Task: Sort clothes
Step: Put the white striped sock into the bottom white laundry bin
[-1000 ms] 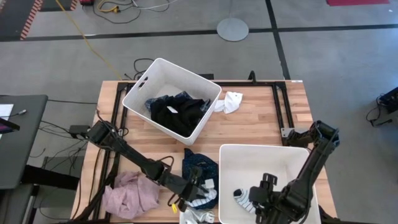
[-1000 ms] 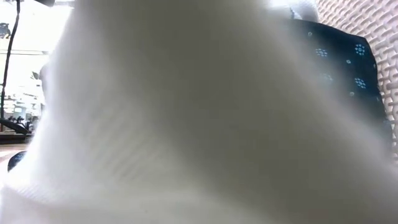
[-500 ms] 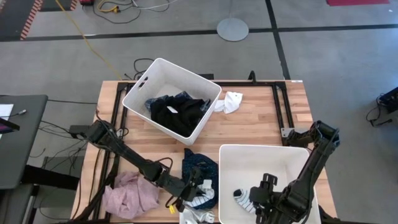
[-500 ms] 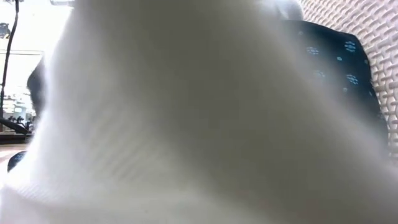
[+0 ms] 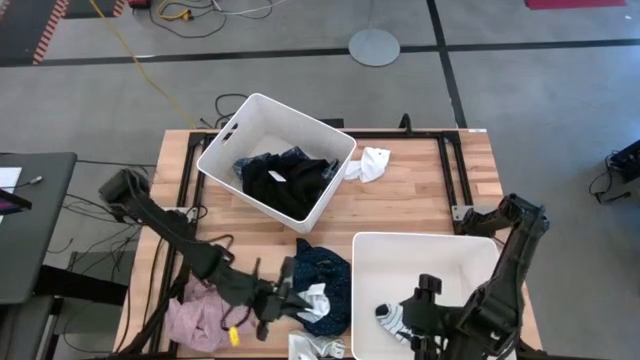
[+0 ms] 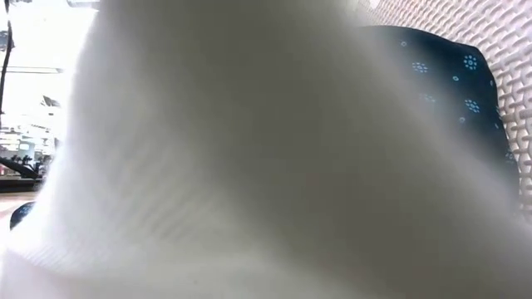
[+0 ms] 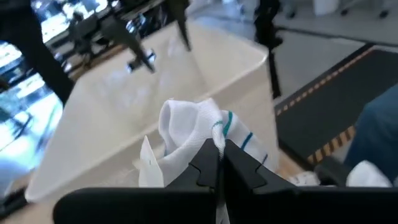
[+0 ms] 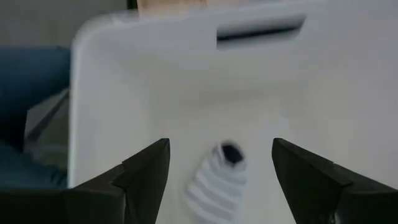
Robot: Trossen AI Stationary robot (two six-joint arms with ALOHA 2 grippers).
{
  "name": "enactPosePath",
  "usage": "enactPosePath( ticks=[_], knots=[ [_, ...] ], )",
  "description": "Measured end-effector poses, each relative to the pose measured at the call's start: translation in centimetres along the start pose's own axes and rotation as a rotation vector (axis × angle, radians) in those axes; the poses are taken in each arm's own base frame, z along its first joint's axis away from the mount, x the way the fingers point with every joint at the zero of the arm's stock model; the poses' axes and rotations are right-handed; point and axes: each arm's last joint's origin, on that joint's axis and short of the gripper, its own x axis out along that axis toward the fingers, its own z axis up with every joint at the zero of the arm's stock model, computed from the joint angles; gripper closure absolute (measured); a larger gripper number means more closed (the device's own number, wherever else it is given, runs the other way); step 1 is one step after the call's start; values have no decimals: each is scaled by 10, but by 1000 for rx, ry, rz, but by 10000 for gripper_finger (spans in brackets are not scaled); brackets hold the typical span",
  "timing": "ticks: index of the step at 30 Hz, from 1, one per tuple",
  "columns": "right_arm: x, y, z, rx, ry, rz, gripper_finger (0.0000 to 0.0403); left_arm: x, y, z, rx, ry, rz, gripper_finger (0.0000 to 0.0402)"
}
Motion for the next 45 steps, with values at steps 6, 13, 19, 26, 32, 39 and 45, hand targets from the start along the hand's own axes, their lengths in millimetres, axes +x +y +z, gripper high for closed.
enactPosePath(
  ticks=[6, 13, 19, 26, 32, 39, 45],
  knots=[
    [-21, 1, 22, -107, -237, -24, 104, -23, 11, 18, -18, -105, -110, 401],
    [-19, 14, 60, -291, -479, 12, 104, -29, 19, 25, -41, -194, -201, 401],
    [-15, 16, 93, -435, -641, -15, 104, -30, 20, 29, -47, -242, -225, 401],
    [1, 10, 115, -520, -667, -23, 104, -33, 23, 34, -34, -295, -211, 401],
    [24, 11, 127, -587, -675, -17, 104, -30, 29, 33, -36, -301, -188, 401],
    [35, 14, 130, -628, -672, -2, 104, -29, 32, 31, -35, -294, -198, 401],
    [41, 14, 131, -629, -658, -6, 121, -29, 34, 31, -30, -301, -199, 401]
  ],
)
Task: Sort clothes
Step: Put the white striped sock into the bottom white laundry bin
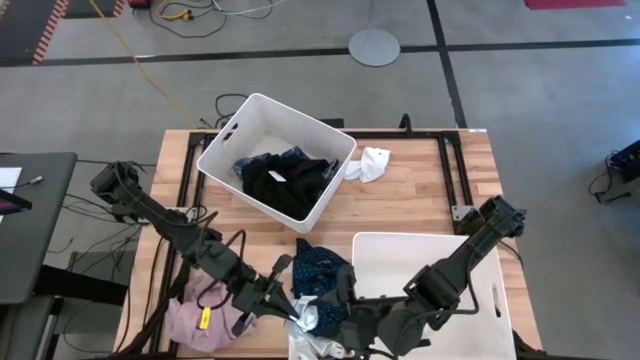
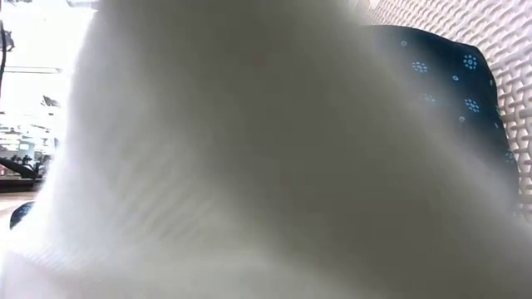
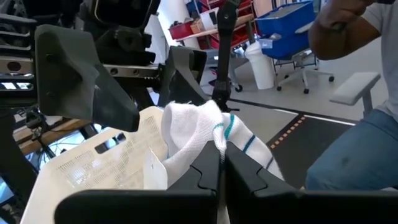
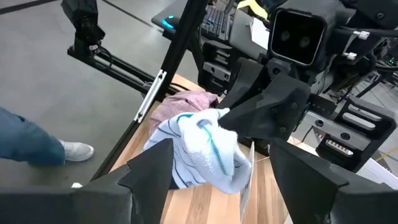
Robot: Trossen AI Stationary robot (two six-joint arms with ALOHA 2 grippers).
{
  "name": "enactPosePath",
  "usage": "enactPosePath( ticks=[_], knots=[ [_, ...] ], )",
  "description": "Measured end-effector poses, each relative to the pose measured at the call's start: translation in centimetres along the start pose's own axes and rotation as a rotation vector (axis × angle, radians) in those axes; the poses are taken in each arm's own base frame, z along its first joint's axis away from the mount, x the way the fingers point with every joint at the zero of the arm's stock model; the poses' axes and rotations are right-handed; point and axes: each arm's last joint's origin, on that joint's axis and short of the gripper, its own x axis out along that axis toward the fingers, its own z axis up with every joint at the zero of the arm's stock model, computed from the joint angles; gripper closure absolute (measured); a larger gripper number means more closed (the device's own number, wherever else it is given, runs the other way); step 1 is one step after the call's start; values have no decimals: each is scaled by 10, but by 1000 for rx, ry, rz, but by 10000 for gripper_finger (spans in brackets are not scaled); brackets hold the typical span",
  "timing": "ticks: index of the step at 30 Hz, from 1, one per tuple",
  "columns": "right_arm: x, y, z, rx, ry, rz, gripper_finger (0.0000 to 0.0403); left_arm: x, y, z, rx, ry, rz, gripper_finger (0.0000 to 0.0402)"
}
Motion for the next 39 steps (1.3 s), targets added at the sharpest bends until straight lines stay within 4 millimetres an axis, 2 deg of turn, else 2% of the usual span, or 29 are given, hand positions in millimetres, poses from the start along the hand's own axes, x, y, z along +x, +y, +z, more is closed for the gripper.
enactPosePath(
  ticks=[6, 10, 14, 23, 27, 31, 35, 39],
  knots=[
    [3, -4, -1, 3, 7, -10, 144, 0, 1, 0, 0, -11, -6, 401],
    [4, -5, -2, 2, 12, -7, 179, 0, 1, 1, 0, -17, -4, 401],
    [5, -6, -2, 4, 7, 17, 233, 0, 1, 1, 0, -19, -4, 401],
    [5, -5, -2, -12, -3, 67, 386, 0, 2, 1, -7, -21, -3, 401],
    [5, -5, -2, -20, -2, 68, 393, 0, 2, 1, -30, -13, 16, 396],
    [4, -4, 0, -41, -15, 47, 399, 0, 2, 1, -41, -3, 43, 375],
    [-2, -4, 3, -71, -6, -5, 401, -3, -4, 4, -11, 30, 98, 334],
    [-19, -6, 14, -93, 15, -36, 402, -13, -10, 11, 4, 86, 170, 276]
  ],
)
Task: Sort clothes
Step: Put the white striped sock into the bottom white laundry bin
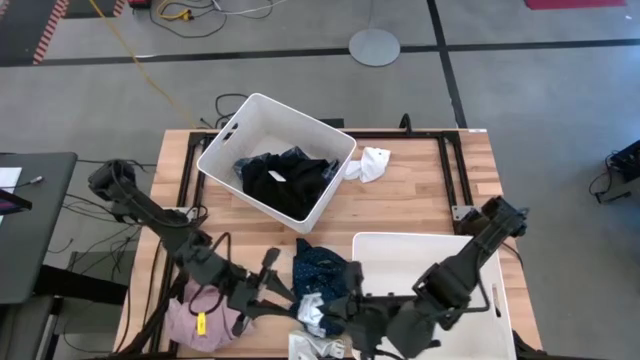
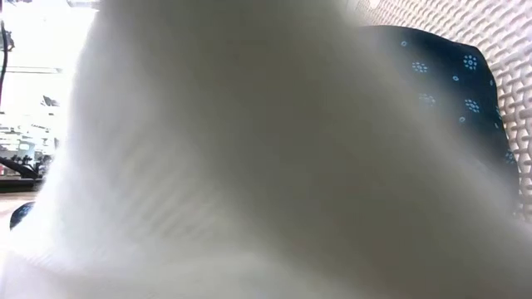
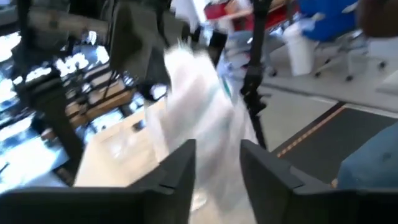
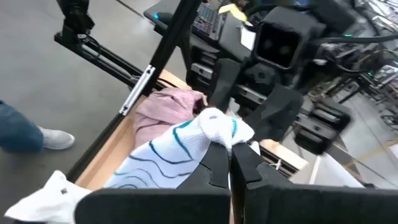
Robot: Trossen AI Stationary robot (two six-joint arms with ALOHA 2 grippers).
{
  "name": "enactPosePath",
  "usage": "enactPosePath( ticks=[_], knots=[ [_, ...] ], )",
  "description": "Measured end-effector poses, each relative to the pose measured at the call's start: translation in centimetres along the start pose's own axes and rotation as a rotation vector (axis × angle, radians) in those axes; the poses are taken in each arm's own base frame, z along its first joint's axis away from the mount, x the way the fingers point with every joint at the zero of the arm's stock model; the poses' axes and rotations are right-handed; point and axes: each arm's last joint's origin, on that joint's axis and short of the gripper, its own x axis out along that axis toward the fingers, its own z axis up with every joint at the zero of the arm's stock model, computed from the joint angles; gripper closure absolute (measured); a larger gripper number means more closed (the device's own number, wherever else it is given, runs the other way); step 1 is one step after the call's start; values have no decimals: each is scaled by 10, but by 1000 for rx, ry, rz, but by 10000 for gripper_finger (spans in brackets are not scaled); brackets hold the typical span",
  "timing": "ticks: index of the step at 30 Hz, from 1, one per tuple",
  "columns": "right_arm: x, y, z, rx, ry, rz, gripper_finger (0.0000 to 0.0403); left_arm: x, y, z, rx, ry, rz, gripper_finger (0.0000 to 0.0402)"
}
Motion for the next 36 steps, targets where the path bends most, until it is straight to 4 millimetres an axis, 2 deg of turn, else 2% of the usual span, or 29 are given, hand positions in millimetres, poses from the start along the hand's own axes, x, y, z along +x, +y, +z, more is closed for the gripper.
enactPosePath(
  ticks=[4, 7, 13, 19, 26, 36],
  knots=[
    [-23, -1, 9, -7, 36, -21, 402, -18, -5, 4, -13, 87, 26, 225],
    [-43, -4, 14, 11, 76, -13, 402, -33, -10, 3, -66, 176, 10, 205],
    [-81, -11, 8, 119, 220, 26, 403, -47, -26, -15, -194, 394, -45, 207],
    [-108, -10, -7, 255, 370, 65, 403, -54, -44, -39, -247, 479, -37, 219],
    [-117, -1, -15, 396, 495, 162, 403, -57, -53, -58, -287, 514, -17, 221],
    [-120, 7, -16, 483, 536, 190, 403, -55, -65, -77, -348, 385, -94, 221]
  ],
)
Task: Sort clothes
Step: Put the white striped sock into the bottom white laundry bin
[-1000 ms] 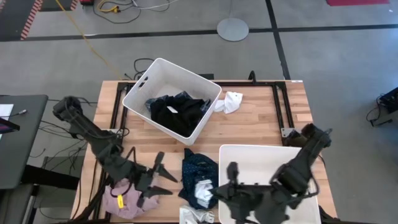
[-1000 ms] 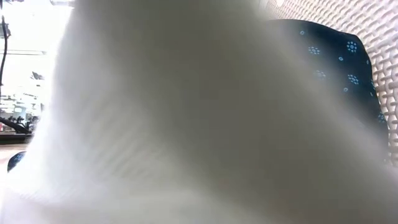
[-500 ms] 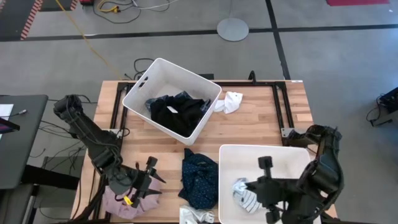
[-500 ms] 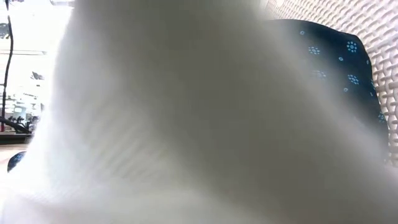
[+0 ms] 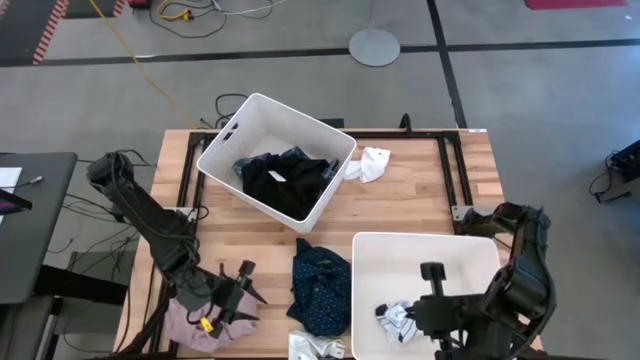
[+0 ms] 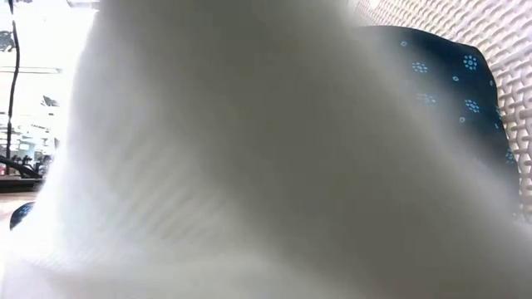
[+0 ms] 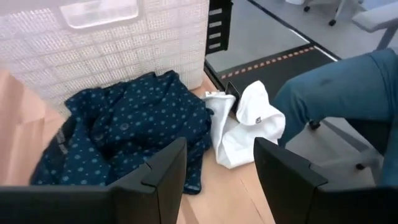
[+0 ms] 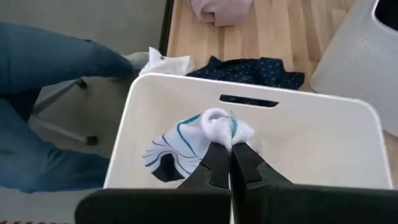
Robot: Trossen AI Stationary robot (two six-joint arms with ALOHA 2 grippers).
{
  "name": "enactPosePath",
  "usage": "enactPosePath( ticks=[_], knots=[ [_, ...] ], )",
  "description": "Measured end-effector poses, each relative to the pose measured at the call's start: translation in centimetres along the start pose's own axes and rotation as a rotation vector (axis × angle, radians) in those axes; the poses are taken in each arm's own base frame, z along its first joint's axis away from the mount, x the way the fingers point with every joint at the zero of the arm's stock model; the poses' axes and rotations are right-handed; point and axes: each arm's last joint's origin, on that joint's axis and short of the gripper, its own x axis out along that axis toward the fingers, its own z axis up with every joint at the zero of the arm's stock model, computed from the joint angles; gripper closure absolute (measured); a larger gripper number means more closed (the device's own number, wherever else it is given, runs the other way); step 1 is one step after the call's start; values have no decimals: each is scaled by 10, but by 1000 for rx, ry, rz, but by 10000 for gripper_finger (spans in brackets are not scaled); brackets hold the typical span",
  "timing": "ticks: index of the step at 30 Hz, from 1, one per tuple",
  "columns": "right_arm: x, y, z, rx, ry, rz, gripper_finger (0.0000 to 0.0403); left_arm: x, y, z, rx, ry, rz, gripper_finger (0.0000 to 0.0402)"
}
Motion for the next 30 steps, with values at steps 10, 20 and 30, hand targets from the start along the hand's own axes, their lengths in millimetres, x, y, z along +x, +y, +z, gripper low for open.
enactPosePath(
  ticks=[10, 20, 30],
  knots=[
    [34, 2, -10, 9, 135, -47, 403, 1, -5, -13, -25, -26, -37, 221],
    [68, -3, -22, -33, 232, -149, 403, 1, -5, -15, -43, -27, -46, 221],
    [98, -10, -38, -27, 355, -211, 385, 0, -10, -13, -47, -51, -68, 221]
  ],
)
